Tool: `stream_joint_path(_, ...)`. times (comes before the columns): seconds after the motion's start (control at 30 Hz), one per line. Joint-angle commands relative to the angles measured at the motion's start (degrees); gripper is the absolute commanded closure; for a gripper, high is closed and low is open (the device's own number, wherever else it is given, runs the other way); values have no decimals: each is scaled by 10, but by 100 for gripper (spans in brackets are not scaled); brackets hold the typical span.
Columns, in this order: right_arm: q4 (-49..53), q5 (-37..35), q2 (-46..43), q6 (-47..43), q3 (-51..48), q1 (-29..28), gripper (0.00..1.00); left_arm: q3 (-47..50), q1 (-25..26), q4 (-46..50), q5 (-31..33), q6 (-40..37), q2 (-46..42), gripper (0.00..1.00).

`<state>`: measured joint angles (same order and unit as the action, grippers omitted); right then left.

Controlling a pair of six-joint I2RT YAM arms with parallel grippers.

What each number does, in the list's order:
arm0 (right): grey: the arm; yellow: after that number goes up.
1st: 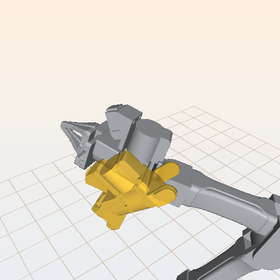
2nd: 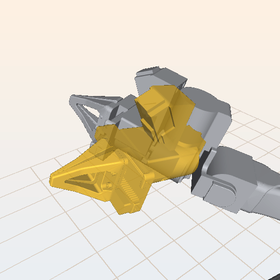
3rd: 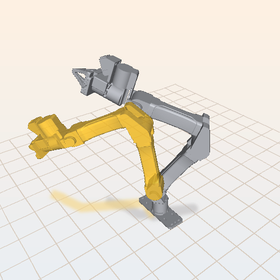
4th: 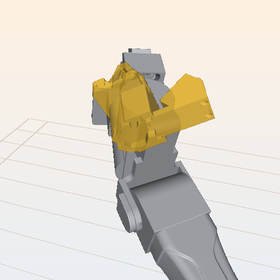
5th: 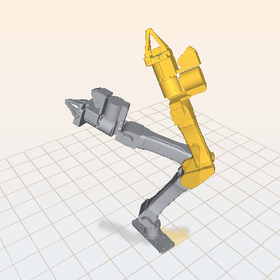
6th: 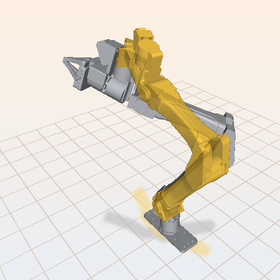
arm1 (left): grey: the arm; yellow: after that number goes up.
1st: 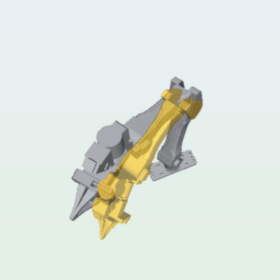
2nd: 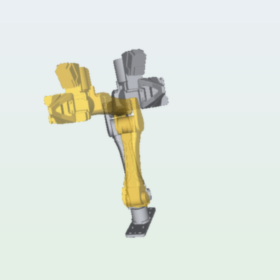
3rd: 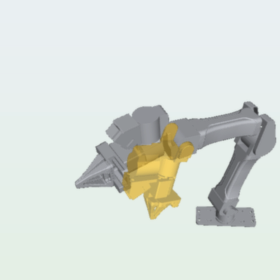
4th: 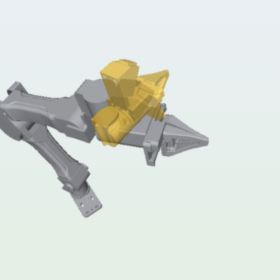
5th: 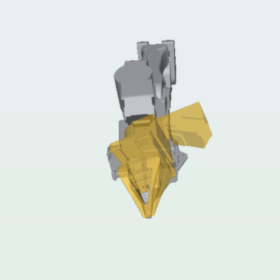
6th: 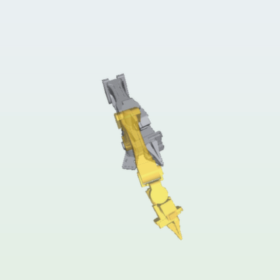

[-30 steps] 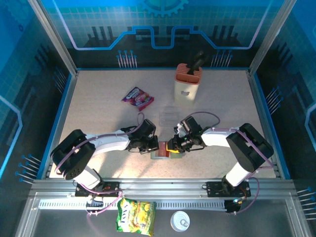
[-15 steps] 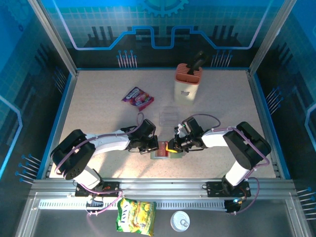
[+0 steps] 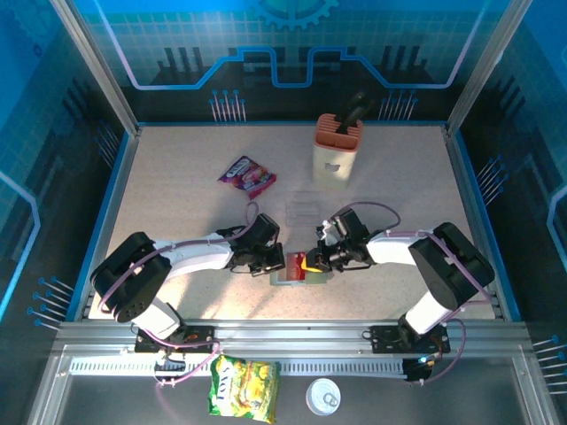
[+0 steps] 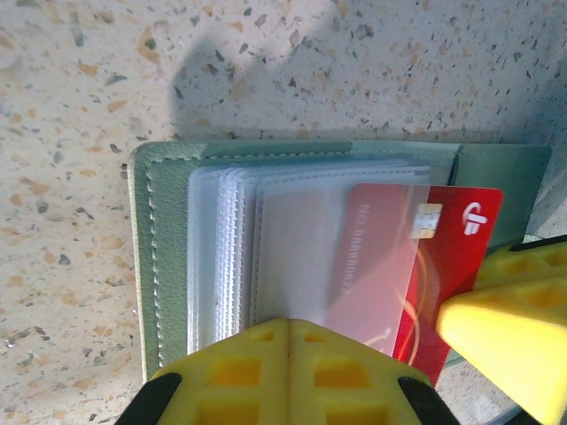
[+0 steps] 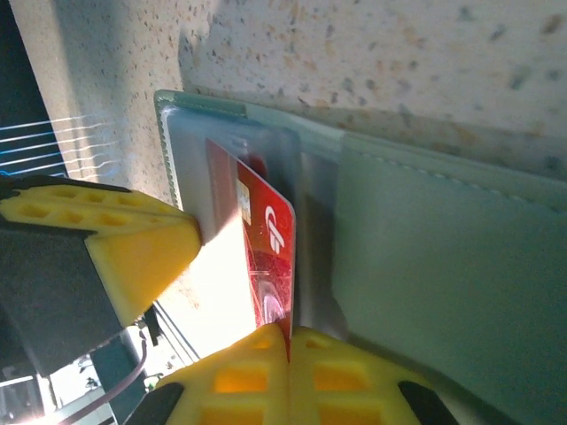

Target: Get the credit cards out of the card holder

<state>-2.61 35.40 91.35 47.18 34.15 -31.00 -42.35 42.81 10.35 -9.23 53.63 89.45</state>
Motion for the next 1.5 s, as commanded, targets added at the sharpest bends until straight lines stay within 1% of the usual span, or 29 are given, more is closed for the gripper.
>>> stream_joint_path(0.0, 104, -23, -24, -61, 12, 19, 100, 16, 2, 50, 18, -8, 4, 100)
stream_joint_path(0.13, 191, -43, -49, -106, 41, 26, 100, 18, 2, 52, 17, -8, 0, 100)
stream_joint_path(0.3, 265, -66, -76, -144, 79, 26, 100, 27, 3, 45, 16, -2, -8, 100)
stream_joint_path(0.4, 289, -66, -78, -157, 99, 25, 100, 28, 3, 43, 13, -2, -9, 100)
stream_joint_path(0.53, 304, -55, -57, -172, 124, 24, 100, 26, 4, 41, 10, -3, -11, 100)
stream_joint_path(0.73, 300, -59, -48, -143, 133, 8, 100, 25, 4, 32, 18, -2, -26, 100)
stream_joint_path(0.77, 299, -62, -47, -138, 134, 7, 100, 25, 4, 31, 19, -3, -28, 99)
stream_joint_path(0.9, 295, -75, -36, -122, 137, 4, 100, 24, 4, 27, 20, -4, -35, 90)
stream_joint_path(1.03, 282, -75, -24, -111, 139, -5, 100, 30, 4, 13, 18, -10, -48, 77)
stream_joint_path(1.1, 278, -75, -19, -107, 139, -12, 100, 31, 4, 8, 18, -10, -56, 75)
stream_joint_path(1.47, 272, -103, -30, -79, 143, -36, 100, 38, 4, 9, 32, -13, -85, 74)
